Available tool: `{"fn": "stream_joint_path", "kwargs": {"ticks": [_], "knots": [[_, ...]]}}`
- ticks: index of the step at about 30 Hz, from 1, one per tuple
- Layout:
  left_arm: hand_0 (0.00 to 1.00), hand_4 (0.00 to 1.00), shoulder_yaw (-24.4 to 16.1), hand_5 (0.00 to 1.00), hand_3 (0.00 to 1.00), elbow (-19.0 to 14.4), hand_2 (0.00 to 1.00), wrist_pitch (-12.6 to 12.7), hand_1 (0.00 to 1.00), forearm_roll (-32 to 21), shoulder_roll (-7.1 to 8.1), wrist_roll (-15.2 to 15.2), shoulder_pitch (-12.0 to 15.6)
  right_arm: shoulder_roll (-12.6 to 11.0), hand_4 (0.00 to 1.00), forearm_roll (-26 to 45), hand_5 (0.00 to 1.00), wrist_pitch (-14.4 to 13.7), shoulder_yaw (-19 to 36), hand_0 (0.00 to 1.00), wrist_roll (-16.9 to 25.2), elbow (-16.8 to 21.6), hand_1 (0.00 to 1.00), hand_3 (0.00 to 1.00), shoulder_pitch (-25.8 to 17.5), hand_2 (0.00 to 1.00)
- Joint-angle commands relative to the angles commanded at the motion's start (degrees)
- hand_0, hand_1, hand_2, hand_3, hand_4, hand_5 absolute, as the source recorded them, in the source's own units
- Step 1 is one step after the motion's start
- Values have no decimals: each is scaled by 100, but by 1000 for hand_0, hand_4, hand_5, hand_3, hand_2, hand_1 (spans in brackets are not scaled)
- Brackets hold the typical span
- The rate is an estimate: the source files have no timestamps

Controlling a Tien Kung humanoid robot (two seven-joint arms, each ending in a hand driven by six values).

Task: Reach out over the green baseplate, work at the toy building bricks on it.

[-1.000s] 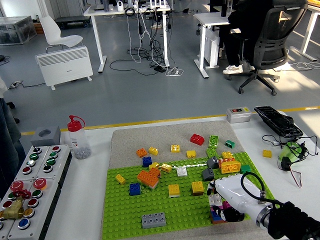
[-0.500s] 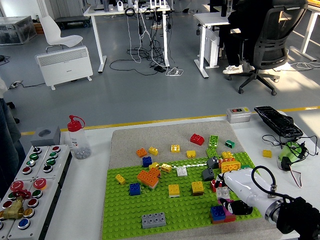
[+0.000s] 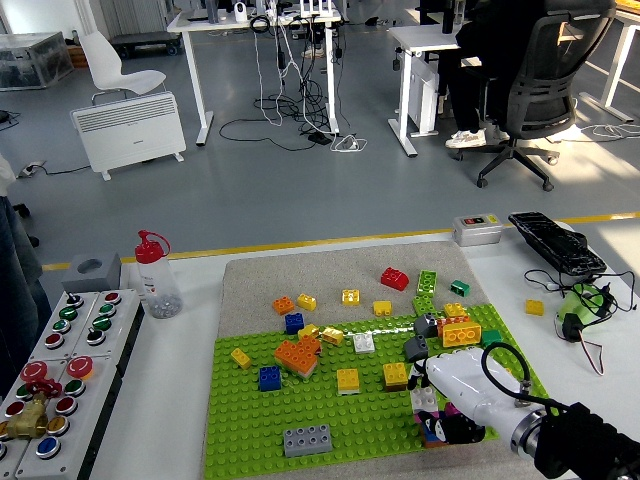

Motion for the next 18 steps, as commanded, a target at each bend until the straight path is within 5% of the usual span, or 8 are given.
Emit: {"fn": "stream_joint_path", "kwargs": {"ticks": [18], "knots": [[684,351,18,998,616,0,684,-6,696,-16,-3,0,-2,-42,501,-45,100,27,-97,129,-31,0,322,529,1,548]]}}
